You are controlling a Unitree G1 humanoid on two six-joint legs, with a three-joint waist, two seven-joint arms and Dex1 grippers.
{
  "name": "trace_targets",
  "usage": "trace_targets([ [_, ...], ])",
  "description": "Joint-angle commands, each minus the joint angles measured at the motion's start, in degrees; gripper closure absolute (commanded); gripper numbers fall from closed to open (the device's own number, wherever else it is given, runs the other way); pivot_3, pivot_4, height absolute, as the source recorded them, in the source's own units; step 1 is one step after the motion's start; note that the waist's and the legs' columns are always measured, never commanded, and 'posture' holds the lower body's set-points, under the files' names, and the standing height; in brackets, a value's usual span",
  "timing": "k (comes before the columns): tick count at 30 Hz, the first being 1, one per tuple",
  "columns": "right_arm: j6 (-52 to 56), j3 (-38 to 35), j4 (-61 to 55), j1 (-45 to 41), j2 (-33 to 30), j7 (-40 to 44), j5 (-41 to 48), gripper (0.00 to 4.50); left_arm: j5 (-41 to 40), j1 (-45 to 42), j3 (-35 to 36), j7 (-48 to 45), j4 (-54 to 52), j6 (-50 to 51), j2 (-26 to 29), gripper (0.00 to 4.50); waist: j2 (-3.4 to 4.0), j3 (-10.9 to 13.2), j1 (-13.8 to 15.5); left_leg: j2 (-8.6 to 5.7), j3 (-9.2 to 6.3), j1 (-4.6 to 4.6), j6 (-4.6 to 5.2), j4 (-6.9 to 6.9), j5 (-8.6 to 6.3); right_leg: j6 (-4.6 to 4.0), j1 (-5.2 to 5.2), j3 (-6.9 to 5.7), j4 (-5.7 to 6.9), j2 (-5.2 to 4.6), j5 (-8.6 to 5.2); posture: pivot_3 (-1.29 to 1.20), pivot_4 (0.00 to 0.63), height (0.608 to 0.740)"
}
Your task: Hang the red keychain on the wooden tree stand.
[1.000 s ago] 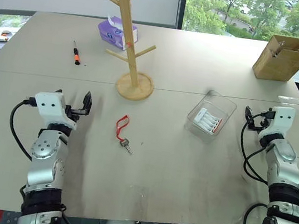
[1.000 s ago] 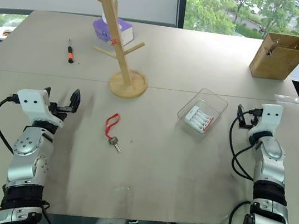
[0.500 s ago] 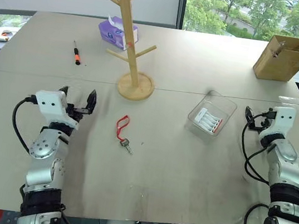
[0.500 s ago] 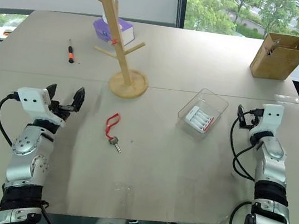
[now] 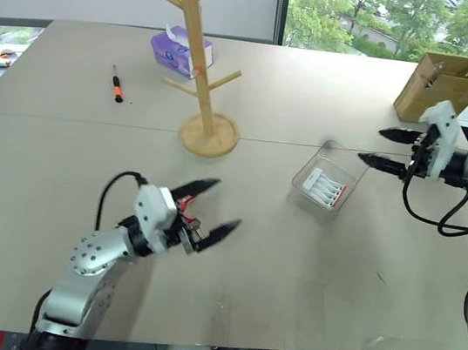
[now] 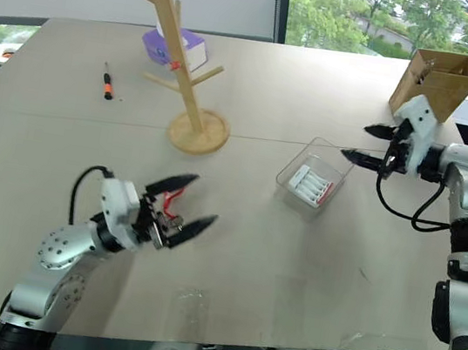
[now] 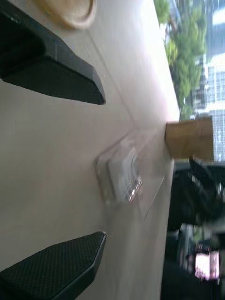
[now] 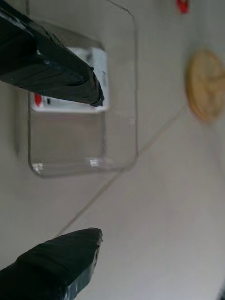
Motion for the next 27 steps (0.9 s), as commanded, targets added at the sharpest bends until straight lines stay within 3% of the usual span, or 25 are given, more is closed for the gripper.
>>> trace_targets([
  [1,-2.95,4.05,6.37,-5.54,0.91,4.82,-4.97,0.04,2.01,0.11,-2.46,-2.09,-0.19,-3.66,-0.03,0.0,0.03,0.02,0.1,-0.01,0.01,-0.01,0.01,0.0,0.0,0.0,-0.01,0.0,-0.01,-0.02,0.0,0.0,0.15,0.74],
  [10,-11.14,5.4,27.65,-16.06,8.93,0.52,-12.93,0.04,4.33,0.0,-3.72,-0.34,0.8,-5.88,-1.37,0.0,0.09,0.05,-0.22,0.0,0.07,0.0,0.01,-0.01,0.0,0.0,-0.02,0.05,0.01,-0.01,0.01,0.0,0.15,0.74],
  [18,-10.75,4.97,34.35,-18.84,11.67,-5.41,-17.16,0.04,4.89,0.55,-4.49,1.14,-0.28,-5.84,-1.83,0.0,0.13,0.07,-0.31,0.0,0.08,0.0,0.0,-0.01,0.0,0.01,-0.02,0.05,0.03,-0.04,0.01,0.0,0.15,0.74],
  [21,-11.53,4.03,35.13,-19.2,11.91,-7.16,-17.58,0.75,4.88,0.77,-4.46,1.49,-0.51,-5.7,-1.85,0.0,0.14,0.07,-0.33,0.0,0.08,0.01,-0.01,-0.01,0.01,0.0,-0.02,0.04,0.04,-0.04,0.01,0.0,0.15,0.74],
  [23,-11.75,3.47,35.41,-19.32,11.95,-7.71,-17.78,1.79,4.93,0.68,-4.55,1.59,-0.45,-5.64,-1.88,0.0,0.14,0.07,-0.26,0.0,0.08,0.0,-0.01,-0.01,0.0,0.0,-0.02,0.04,0.03,-0.05,0.01,0.0,0.15,0.74],
  [26,-11.9,2.98,35.56,-19.29,11.9,-7.64,-17.98,2.88,5.04,0.3,-4.75,1.72,-0.15,-5.64,-1.88,0.0,0.14,0.07,-0.25,-0.01,0.08,0.0,-0.01,-0.01,0.0,0.01,-0.02,0.04,0.03,-0.07,0.01,0.0,0.15,0.74],
  [27,-11.97,2.84,35.56,-19.27,11.89,-7.62,-18.06,3.56,5.04,0.14,-4.74,1.76,-0.03,-5.61,-1.86,0.0,0.15,0.08,-0.28,-0.01,0.08,0.0,-0.01,-0.01,0.0,0.01,-0.02,0.04,0.03,-0.07,0.01,0.0,0.15,0.74],
])
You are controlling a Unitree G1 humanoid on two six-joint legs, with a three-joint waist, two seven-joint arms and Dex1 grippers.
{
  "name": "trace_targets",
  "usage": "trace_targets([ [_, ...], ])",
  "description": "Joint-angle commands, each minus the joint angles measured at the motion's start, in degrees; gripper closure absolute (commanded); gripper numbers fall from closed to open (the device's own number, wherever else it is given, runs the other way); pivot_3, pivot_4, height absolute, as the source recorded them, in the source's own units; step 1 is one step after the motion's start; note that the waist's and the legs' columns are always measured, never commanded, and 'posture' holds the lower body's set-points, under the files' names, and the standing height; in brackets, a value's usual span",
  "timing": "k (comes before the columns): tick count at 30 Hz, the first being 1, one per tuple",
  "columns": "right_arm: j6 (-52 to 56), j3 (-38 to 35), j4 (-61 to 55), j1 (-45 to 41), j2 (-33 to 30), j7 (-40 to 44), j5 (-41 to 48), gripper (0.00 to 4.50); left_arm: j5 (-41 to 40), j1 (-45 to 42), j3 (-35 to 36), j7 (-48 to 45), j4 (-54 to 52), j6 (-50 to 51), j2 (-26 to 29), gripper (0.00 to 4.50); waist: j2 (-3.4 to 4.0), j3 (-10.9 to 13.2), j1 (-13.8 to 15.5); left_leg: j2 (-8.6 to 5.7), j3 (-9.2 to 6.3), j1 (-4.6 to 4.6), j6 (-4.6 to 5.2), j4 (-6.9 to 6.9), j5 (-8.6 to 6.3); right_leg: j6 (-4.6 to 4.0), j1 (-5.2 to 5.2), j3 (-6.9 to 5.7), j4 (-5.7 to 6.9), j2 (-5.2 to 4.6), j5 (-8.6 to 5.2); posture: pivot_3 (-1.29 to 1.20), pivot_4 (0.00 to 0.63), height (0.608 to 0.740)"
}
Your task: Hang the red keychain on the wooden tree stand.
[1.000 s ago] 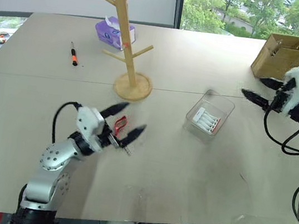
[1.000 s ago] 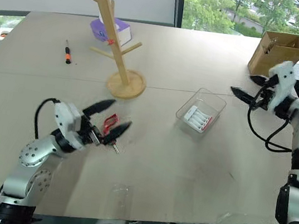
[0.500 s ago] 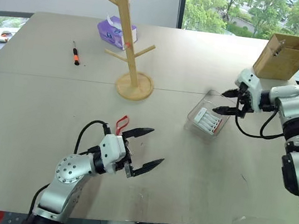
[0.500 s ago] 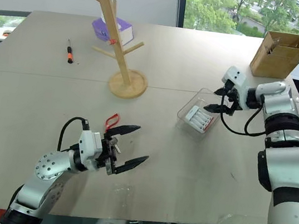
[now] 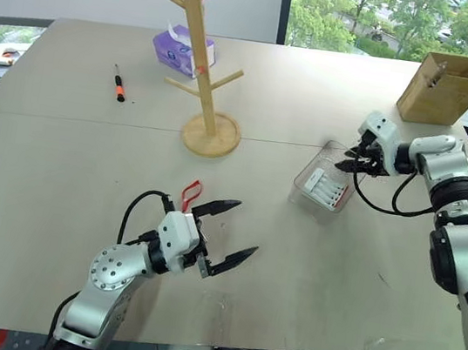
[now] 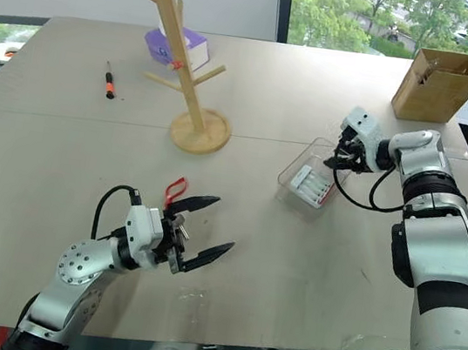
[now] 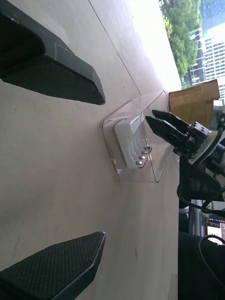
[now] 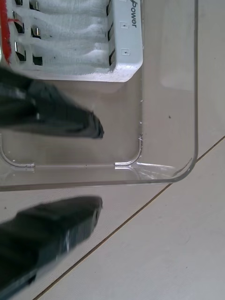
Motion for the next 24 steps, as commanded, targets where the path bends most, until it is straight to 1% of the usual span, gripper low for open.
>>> trace_targets([
  [1,-0.8,-1.75,-0.31,-1.84,-0.56,-0.26,-0.17,3.9,-0.2,-0.63,-0.36,0.19,-1.47,-0.74,-0.05,0.0,0.01,0.0,-0.07,0.0,0.0,0.0,0.0,0.0,0.0,0.0,0.0,0.0,0.0,0.0,0.0,0.0,0.15,0.74],
  [2,-0.91,-2.01,-0.34,-1.79,-0.63,-0.46,-0.15,4.44,-0.21,-0.85,-0.38,0.21,-1.32,-0.72,-0.06,0.0,0.01,0.0,-0.07,0.0,0.0,0.0,0.0,0.0,0.0,0.0,0.0,0.0,0.01,0.01,0.0,0.0,0.15,0.74],
  [7,0.53,-4.37,-0.19,-1.72,-1.38,-1.76,0.87,4.44,-0.24,-1.54,-0.52,0.41,-1.0,-0.6,-0.28,0.0,0.01,0.0,-0.08,0.0,0.01,0.0,0.0,0.0,0.0,0.0,0.0,0.01,0.01,0.01,0.0,0.0,0.15,0.74],
  [11,4.57,-8.63,0.79,-2.47,-2.11,-8.2,2.91,4.44,-0.26,-1.8,-0.53,0.44,-0.81,-0.57,-0.43,0.0,0.01,0.01,-0.03,0.01,0.0,0.0,-0.02,0.0,0.01,0.0,0.0,0.0,0.01,0.01,0.0,0.0,0.15,0.74],
  [14,8.86,-13.22,2.02,-3.28,-3.72,-16.29,5.09,4.44,-0.19,-2.23,-0.67,0.5,-0.6,-0.41,-0.58,0.0,0.02,0.01,0.0,0.0,0.01,0.0,-0.08,0.0,0.05,0.0,0.0,0.01,0.01,-0.01,0.0,0.0,0.15,0.74],
  [16,12.3,-16.79,2.82,-3.53,-5.56,-25.22,6.58,4.44,-0.22,-2.37,-0.75,0.5,-0.52,-0.31,-0.66,0.0,0.03,0.02,0.11,-0.01,0.01,-0.01,-0.09,0.0,0.05,0.0,0.0,0.0,0.0,-0.01,0.0,0.0,0.15,0.74],
  [18,14.32,-19.75,3.2,-3.45,-7.07,-31.81,7.82,4.44,-0.22,-2.48,-0.84,0.49,-0.44,-0.2,-0.74,0.0,0.03,0.02,0.15,-0.02,0.01,-0.02,-0.12,-0.01,0.07,0.0,0.0,0.0,-0.01,-0.04,0.0,0.0,0.15,0.74],
  [20,15.55,-22.79,3.38,-3.21,-8.36,-37.65,9.26,4.44,-0.2,-2.58,-0.95,0.49,-0.32,-0.17,-0.79,0.0,0.04,0.02,0.07,-0.05,0.02,-0.04,-0.21,-0.02,0.12,0.0,-0.01,0.01,-0.03,-0.07,0.0,0.0,0.15,0.74],
  [24,16.48,-30.01,3.74,-1.98,-11.8,-48.16,13.14,4.44,-0.07,-3.07,-1.48,0.47,0.15,-0.09,-1.06,0.0,0.07,0.03,-0.12,-0.04,0.05,-0.02,-0.1,-0.04,0.06,0.0,-0.03,0.05,-0.02,-0.04,0.0,0.0,0.15,0.74],
])
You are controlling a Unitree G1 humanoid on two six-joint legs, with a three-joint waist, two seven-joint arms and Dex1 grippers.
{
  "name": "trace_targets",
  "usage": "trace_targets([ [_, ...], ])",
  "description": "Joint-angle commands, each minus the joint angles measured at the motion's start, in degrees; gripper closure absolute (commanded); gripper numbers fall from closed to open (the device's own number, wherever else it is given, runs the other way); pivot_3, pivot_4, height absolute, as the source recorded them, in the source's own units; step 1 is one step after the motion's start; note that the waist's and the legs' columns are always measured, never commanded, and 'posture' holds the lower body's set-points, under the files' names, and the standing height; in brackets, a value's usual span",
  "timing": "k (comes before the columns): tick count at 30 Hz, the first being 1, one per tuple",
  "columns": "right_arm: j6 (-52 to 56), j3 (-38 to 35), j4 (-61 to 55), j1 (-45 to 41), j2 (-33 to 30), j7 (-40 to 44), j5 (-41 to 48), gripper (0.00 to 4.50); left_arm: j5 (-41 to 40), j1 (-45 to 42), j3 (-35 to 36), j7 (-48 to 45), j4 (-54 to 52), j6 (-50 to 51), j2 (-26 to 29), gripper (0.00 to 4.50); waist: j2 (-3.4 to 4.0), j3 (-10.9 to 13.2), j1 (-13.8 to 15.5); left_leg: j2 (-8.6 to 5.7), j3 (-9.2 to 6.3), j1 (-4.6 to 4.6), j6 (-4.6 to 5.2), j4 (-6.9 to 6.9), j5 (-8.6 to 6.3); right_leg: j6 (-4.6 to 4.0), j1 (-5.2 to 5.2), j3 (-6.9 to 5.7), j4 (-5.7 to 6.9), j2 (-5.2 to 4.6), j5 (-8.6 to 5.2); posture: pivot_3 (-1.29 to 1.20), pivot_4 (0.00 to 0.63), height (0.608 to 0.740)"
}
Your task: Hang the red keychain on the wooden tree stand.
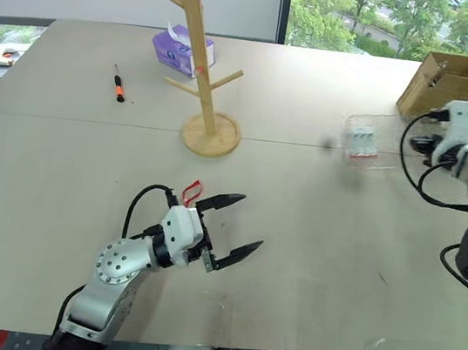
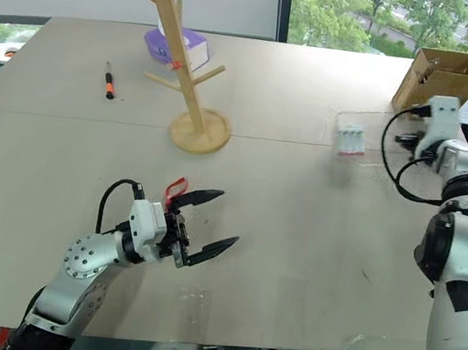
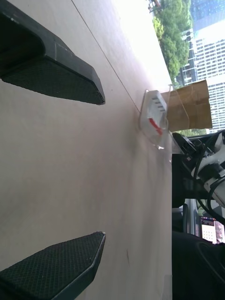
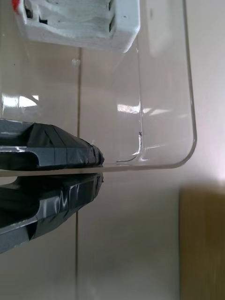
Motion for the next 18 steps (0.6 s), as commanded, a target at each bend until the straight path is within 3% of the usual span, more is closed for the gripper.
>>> trace_targets([
  [1,0.46,-6.48,-0.7,-0.51,-3.19,-8.53,4.14,4.44,-0.08,-0.44,-0.59,0.16,-0.02,-0.28,-0.31,0.0,0.01,0.0,0.02,0.01,0.01,0.01,0.09,0.0,-0.06,0.0,0.0,0.01,0.0,0.02,0.0,0.0,0.15,0.74],
  [11,2.82,-19.14,-0.33,3.82,-5.62,-23.24,11.78,4.44,-0.15,-1.29,-1.07,-0.11,0.35,0.11,0.03,0.0,0.05,-0.01,0.01,0.02,0.1,0.03,0.11,-0.01,-0.06,0.02,-0.02,0.15,0.0,0.08,0.0,0.0,0.15,0.74],
  [18,1.11,-21.06,-0.67,6.37,-6.78,-27.44,11.78,4.44,-0.2,-0.79,-0.94,0.1,-0.18,0.39,0.31,0.0,0.07,-0.02,0.06,0.01,0.13,0.04,0.12,-0.01,-0.07,0.03,-0.02,0.21,-0.02,0.1,0.0,0.0,0.15,0.74],
])
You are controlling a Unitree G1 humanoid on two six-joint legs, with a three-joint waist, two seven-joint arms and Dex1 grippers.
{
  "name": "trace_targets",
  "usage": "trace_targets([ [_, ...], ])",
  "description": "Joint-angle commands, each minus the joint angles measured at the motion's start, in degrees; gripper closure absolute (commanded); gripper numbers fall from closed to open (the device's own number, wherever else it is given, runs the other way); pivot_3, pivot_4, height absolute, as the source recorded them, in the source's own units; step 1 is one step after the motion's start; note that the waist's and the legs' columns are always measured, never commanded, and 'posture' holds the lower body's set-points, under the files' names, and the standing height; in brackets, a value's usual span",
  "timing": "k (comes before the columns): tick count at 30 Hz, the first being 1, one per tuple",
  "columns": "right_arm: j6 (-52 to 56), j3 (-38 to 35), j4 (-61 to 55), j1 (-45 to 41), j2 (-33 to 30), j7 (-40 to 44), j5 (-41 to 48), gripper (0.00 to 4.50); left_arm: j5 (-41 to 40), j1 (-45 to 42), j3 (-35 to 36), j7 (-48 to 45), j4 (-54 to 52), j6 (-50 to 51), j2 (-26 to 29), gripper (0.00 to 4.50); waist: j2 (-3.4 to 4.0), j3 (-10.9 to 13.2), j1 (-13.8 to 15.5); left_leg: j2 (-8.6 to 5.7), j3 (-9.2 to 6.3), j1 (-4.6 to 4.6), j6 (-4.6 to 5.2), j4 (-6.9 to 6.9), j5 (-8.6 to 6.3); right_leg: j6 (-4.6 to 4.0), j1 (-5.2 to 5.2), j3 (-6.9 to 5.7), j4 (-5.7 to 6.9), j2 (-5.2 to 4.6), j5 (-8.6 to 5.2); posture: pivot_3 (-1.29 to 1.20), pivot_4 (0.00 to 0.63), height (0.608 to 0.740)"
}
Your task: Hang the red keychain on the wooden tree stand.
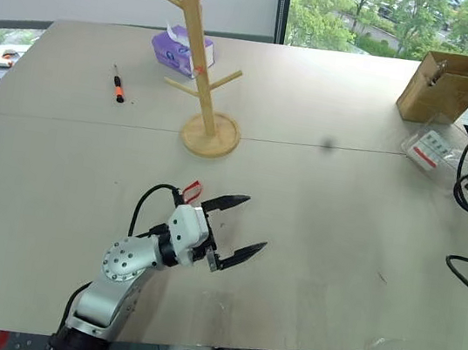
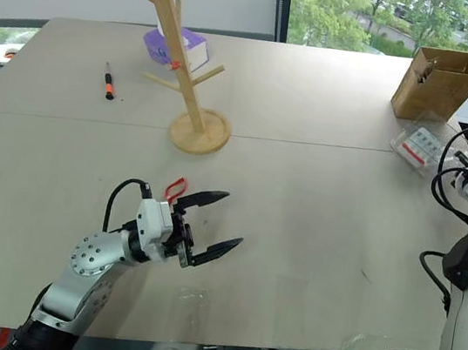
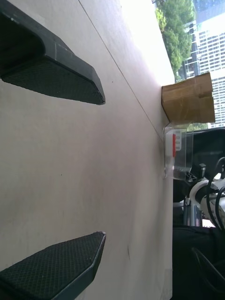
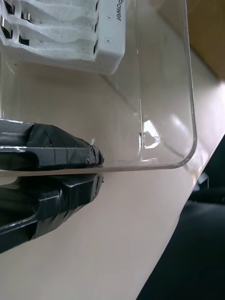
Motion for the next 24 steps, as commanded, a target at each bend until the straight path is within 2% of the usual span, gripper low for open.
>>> trace_targets([
  [1,-1.95,-0.12,-1.83,-0.16,-2.32,-0.63,-0.28,4.44,-0.24,0.33,0.21,0.18,-1.3,-0.37,0.27,0.0,0.0,0.0,0.03,0.0,0.0,0.0,0.0,0.0,0.0,0.0,0.0,0.0,0.0,0.0,0.0,0.0,0.15,0.74],
  [2,-2.0,0.07,-1.86,-0.18,-2.35,-0.39,-0.53,3.94,-0.25,0.42,0.23,0.21,-1.39,-0.34,0.31,0.0,0.0,0.0,0.0,0.0,-0.01,0.0,0.0,0.0,0.0,0.0,0.0,0.0,0.0,0.0,0.0,0.0,0.15,0.74],
  [4,-2.21,0.36,-1.89,-0.19,-2.43,-0.11,-0.92,3.51,-0.27,0.61,0.25,0.25,-1.59,-0.28,0.42,0.0,0.01,0.0,-0.03,0.0,0.0,0.0,0.01,0.0,0.0,0.0,0.0,0.02,0.0,0.01,0.0,0.0,0.15,0.74],
  [6,-2.75,0.85,-1.97,-0.38,-2.51,0.64,-1.46,2.49,-0.3,0.61,0.24,0.28,-1.69,-0.19,0.47,0.0,0.01,-0.01,-0.03,0.01,0.0,0.01,0.01,0.0,-0.01,0.0,0.0,0.03,0.0,0.03,0.0,0.0,0.15,0.74],
  [9,-4.51,2.39,-2.27,-1.23,-2.48,3.25,-2.73,1.27,-0.27,0.29,0.13,0.45,-1.52,-0.03,0.34,0.0,0.01,-0.01,-0.03,0.01,0.0,0.01,0.02,0.0,-0.01,0.0,0.0,0.02,0.0,0.03,0.0,0.0,0.15,0.74],
  [11,-6.65,3.42,-2.57,-1.98,-2.41,6.46,-3.43,0.27,-0.34,0.31,0.21,0.72,-1.51,0.13,0.18,0.0,0.03,-0.01,-0.04,0.01,0.0,0.01,0.02,0.0,-0.01,0.0,0.0,0.03,-0.01,0.03,0.0,0.0,0.15,0.74],
  [12,-8.69,4.6,-2.85,-2.52,-2.49,8.63,-4.45,0.05,-0.57,0.4,0.41,1.14,-1.61,0.7,0.07,0.0,0.04,-0.02,-0.04,0.01,0.0,0.01,0.02,0.0,-0.01,0.0,0.0,0.03,0.0,0.03,0.0,0.0,0.15,0.74],
  [17,-12.69,9.09,-4.4,-6.55,-1.18,28.76,-5.62,0.05,-1.48,0.81,2.06,5.63,-3.01,4.13,-1.48,0.0,0.23,0.0,-0.23,0.02,0.07,0.01,0.03,0.0,-0.02,0.01,-0.08,0.13,0.01,0.06,0.0,0.0,0.15,0.74],
  [19,-14.18,12.95,-7.3,-6.46,0.53,44.08,-5.88,0.05,-2.24,0.53,3.81,12.01,-4.4,8.63,-4.16,0.0,0.25,0.0,-0.27,0.04,0.07,0.02,0.04,-0.01,-0.02,0.01,-0.09,0.14,0.0,0.1,0.0,0.0,0.15,0.74],
  [22,-14.42,18.15,-17.15,-0.48,2.02,68.49,-3.12,0.05,-1.9,-0.01,7.01,25.5,-8.89,18.79,-9.53,0.0,0.25,0.0,-0.16,0.09,0.03,0.02,0.04,-0.01,-0.02,0.02,-0.07,0.13,0.0,0.12,0.01,0.0,0.15,0.74],
  [24,-15.87,20.23,-28.33,7.73,2.9,76.28,-0.52,0.05,-0.54,0.08,7.68,31.9,-12.45,25.24,-11.54,0.0,0.13,-0.07,0.64,0.1,-0.22,-0.01,0.04,0.02,-0.03,0.02,0.13,0.03,-0.1,0.08,0.01,0.0,0.15,0.74],
])
